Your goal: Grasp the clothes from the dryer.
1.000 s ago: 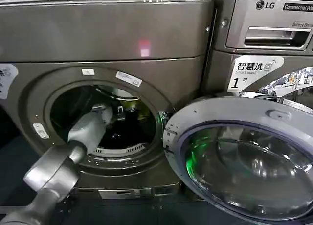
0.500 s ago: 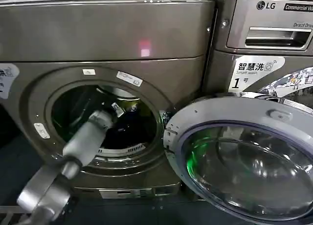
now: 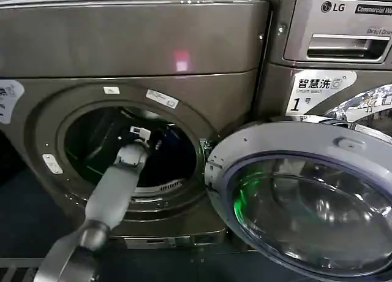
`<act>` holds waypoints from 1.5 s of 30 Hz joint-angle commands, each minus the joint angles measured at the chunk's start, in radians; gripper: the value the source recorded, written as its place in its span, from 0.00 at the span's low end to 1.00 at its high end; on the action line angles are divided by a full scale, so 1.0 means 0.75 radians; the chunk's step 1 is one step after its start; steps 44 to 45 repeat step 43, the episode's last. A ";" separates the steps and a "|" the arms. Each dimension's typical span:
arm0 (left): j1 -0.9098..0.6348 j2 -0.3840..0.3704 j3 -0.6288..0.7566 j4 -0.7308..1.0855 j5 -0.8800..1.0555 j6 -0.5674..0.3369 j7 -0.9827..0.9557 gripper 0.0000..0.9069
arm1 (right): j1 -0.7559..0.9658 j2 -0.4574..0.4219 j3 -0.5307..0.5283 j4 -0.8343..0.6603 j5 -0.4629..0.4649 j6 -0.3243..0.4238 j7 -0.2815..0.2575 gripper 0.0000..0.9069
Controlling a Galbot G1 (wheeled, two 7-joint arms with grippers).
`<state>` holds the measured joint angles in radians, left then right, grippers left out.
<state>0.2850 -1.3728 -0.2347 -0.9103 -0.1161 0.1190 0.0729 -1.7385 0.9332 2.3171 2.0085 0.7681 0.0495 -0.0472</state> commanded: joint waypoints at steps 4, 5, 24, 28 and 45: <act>0.345 -0.047 -0.151 -0.431 0.058 -0.217 -0.399 0.00 | -0.014 -0.008 0.023 -0.005 -0.024 -0.023 0.049 1.00; 0.385 -0.054 -0.164 -0.459 0.077 -0.226 -0.412 0.00 | -0.016 -0.010 0.027 -0.007 -0.024 -0.021 0.050 1.00; 0.432 -0.033 -0.188 -0.567 0.072 -0.119 -0.246 0.00 | -0.034 -0.028 0.068 -0.018 0.001 -0.018 0.061 1.00; 0.444 -0.038 -0.192 -0.571 0.074 -0.120 -0.246 0.00 | -0.040 -0.029 0.088 -0.015 0.001 -0.050 0.060 1.00; 0.483 -0.056 -0.213 -0.619 0.079 -0.108 -0.248 0.00 | -0.046 -0.029 0.104 -0.006 0.004 -0.070 0.046 1.00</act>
